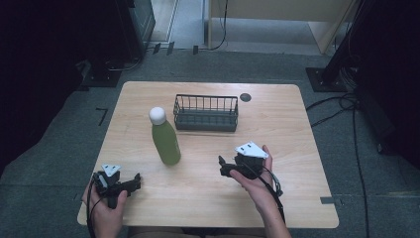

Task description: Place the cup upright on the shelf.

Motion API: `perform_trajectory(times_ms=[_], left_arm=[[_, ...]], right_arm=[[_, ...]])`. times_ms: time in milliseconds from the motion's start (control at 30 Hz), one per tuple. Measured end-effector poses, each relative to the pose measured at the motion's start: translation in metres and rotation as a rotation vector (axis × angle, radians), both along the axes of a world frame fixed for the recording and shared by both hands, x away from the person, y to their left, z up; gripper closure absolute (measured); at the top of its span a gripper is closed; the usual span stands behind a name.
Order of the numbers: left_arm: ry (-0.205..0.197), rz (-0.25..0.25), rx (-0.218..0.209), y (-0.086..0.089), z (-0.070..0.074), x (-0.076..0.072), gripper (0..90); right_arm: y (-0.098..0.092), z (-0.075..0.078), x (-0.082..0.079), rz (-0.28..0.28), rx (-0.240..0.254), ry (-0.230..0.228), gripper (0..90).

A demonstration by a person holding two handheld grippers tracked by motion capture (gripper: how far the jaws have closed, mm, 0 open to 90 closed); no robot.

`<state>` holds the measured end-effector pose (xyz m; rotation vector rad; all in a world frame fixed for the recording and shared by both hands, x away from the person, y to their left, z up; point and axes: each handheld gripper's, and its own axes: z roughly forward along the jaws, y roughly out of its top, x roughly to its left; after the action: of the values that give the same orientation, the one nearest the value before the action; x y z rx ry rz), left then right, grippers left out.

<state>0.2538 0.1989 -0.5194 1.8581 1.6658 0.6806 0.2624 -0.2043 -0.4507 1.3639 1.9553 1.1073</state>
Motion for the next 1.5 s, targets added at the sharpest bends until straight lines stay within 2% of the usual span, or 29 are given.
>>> perform_trajectory(times_ms=[100,233,300,367,433,500,867,967,1267,1500], left_arm=[[0.000,0.000,0.000,0.000,0.000,0.000,0.0],[0.000,0.000,0.000,0.000,0.000,0.000,0.0],[0.000,0.000,0.000,0.000,0.000,0.000,0.0],[0.000,0.000,0.000,0.000,0.000,0.000,0.0],[-0.001,0.000,-0.001,0.000,0.000,0.000,0.0],[0.000,0.001,-0.001,0.000,0.000,0.000,0.0],[0.000,0.000,-0.001,0.000,0.000,0.000,0.0],[0.000,0.000,-0.001,0.000,0.000,0.000,0.0],[0.000,0.001,-0.001,0.000,0.000,0.000,0.0],[-0.001,0.001,-0.001,0.000,0.000,0.000,0.0]], right_arm=[[0.010,0.001,0.002,0.017,-0.018,-0.011,5.5],[0.036,0.005,0.007,0.069,0.003,-0.021,5.5],[0.040,0.005,0.008,0.077,0.007,-0.020,5.5],[0.053,0.008,0.011,0.105,0.023,-0.024,5.6],[0.056,0.008,0.012,0.111,0.024,-0.024,5.6],[0.067,0.010,0.015,0.132,0.029,-0.026,5.6],[0.090,0.013,0.021,0.194,0.055,-0.031,5.6],[0.099,0.012,0.021,0.238,0.060,-0.037,5.5],[0.117,0.012,0.024,0.270,0.080,-0.029,5.4],[0.136,0.009,0.033,0.290,0.087,-0.023,5.3]])
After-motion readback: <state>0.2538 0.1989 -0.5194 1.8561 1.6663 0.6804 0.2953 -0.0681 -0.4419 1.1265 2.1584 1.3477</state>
